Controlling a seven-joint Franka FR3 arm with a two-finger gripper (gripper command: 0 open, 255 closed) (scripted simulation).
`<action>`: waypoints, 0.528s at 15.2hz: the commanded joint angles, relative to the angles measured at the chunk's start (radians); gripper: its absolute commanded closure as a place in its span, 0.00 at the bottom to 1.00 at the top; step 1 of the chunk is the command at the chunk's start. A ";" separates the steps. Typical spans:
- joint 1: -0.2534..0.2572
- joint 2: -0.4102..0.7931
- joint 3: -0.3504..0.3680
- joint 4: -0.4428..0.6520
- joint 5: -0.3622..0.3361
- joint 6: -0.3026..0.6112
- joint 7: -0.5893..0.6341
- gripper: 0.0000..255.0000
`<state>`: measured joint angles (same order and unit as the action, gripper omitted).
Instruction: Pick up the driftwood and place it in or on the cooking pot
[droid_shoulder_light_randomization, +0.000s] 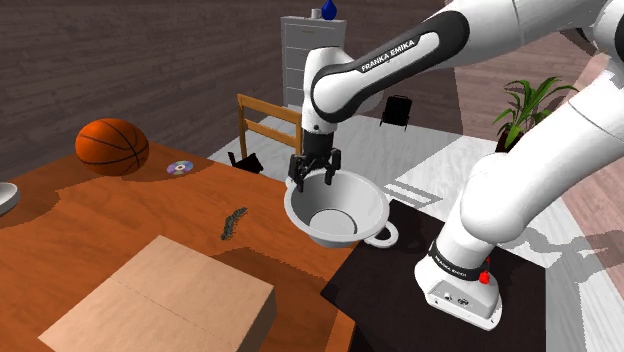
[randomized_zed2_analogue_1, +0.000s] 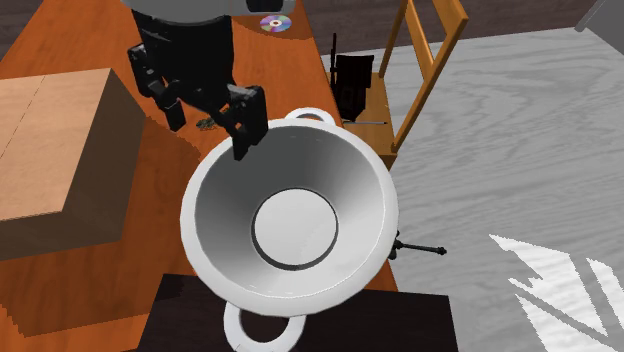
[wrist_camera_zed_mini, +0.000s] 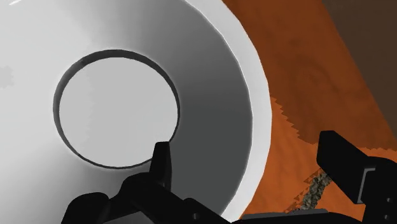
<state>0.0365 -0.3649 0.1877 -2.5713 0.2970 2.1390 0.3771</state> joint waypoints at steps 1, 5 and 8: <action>0.003 0.067 0.018 0.014 0.030 0.078 0.047 0.00; 0.007 0.219 0.045 0.068 0.075 0.223 0.130 0.00; 0.010 0.337 0.058 0.124 0.099 0.322 0.189 0.00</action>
<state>0.0473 -0.0648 0.2434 -2.4682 0.3887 2.4293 0.5457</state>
